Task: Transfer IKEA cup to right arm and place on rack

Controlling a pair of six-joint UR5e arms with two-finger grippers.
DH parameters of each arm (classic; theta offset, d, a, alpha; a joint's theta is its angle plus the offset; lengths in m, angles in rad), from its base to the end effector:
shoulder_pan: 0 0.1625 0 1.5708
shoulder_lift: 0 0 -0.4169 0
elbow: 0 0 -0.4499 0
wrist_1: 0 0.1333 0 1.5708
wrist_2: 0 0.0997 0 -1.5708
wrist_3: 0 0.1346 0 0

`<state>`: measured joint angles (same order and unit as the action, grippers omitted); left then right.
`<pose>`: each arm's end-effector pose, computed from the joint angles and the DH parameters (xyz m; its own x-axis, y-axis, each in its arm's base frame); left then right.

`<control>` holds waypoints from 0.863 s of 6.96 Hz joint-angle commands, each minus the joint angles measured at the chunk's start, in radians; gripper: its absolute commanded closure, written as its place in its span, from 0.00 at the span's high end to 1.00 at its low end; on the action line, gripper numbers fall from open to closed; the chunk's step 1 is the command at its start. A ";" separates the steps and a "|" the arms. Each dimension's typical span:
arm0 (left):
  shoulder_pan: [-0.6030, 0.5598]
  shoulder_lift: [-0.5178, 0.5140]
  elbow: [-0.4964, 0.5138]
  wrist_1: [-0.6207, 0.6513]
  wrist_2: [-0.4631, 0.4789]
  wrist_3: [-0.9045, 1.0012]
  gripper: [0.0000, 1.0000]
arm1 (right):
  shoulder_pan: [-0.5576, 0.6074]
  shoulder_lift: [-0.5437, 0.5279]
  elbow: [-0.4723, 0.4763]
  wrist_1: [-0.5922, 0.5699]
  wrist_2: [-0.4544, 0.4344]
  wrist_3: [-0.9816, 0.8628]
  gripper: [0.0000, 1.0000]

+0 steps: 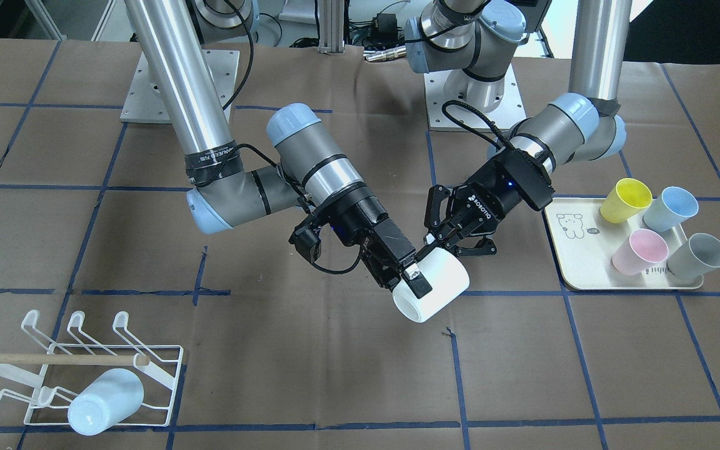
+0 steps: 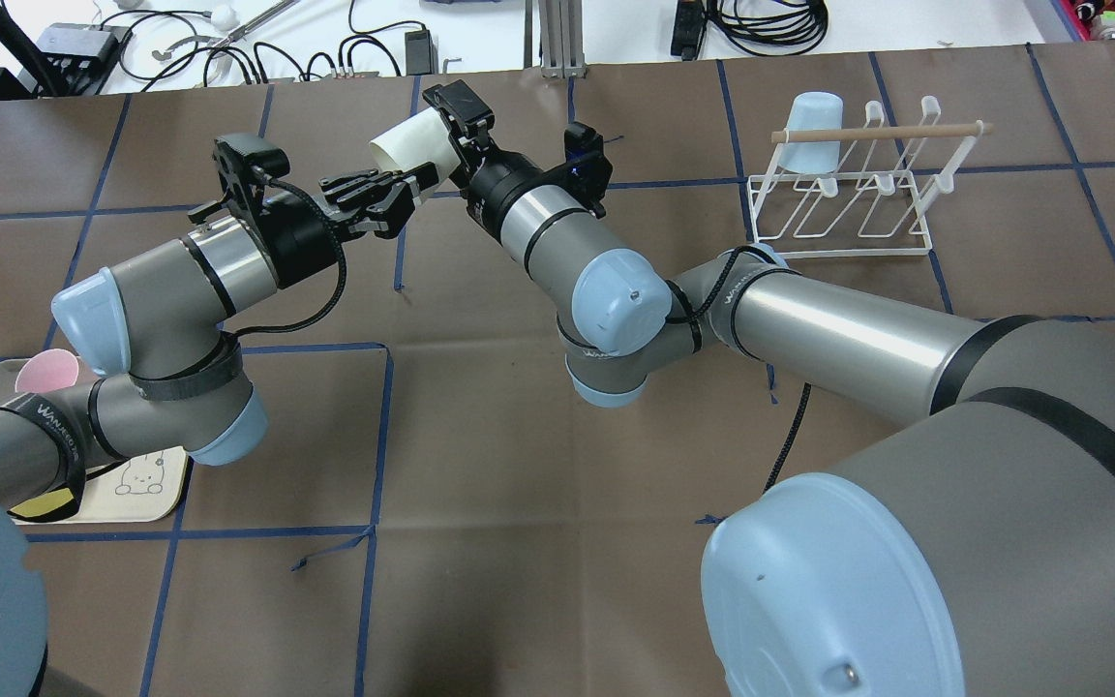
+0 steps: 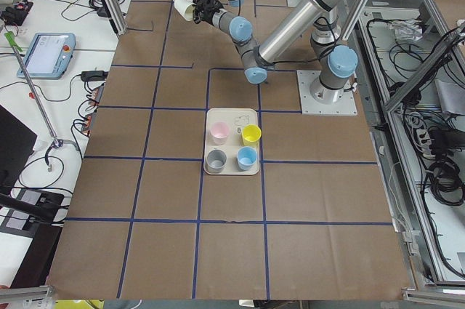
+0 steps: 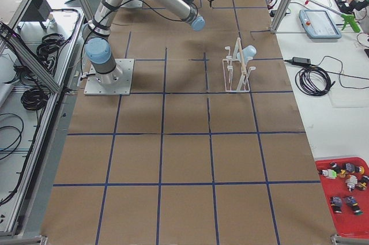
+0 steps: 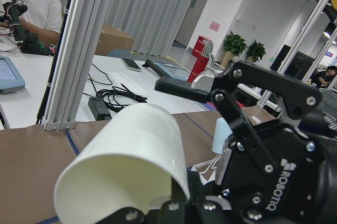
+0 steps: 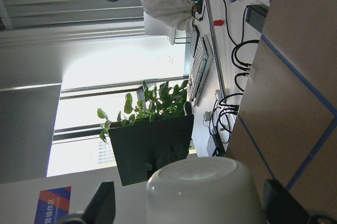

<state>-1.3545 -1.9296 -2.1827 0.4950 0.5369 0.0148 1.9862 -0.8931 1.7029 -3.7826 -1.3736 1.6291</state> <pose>-0.1343 -0.5489 0.2387 -0.6649 0.6429 0.3803 -0.0885 0.4378 -0.8947 0.4361 -0.5930 0.2376 -0.0199 0.1868 -0.9822 0.8218 0.5625 0.0903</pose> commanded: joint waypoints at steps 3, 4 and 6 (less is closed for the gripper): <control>0.000 0.000 0.000 0.000 0.000 0.000 0.06 | 0.009 0.023 -0.031 0.004 -0.002 0.000 0.99; 0.000 0.000 0.000 0.000 0.000 -0.001 0.08 | 0.013 0.023 -0.031 0.004 -0.002 0.000 0.99; 0.000 0.001 0.000 0.000 0.000 -0.001 0.13 | 0.017 0.025 -0.029 0.004 -0.001 0.000 0.99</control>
<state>-1.3545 -1.9287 -2.1829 0.4955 0.5369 0.0140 2.0015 -0.8690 1.6729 -3.7782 -1.3756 1.6291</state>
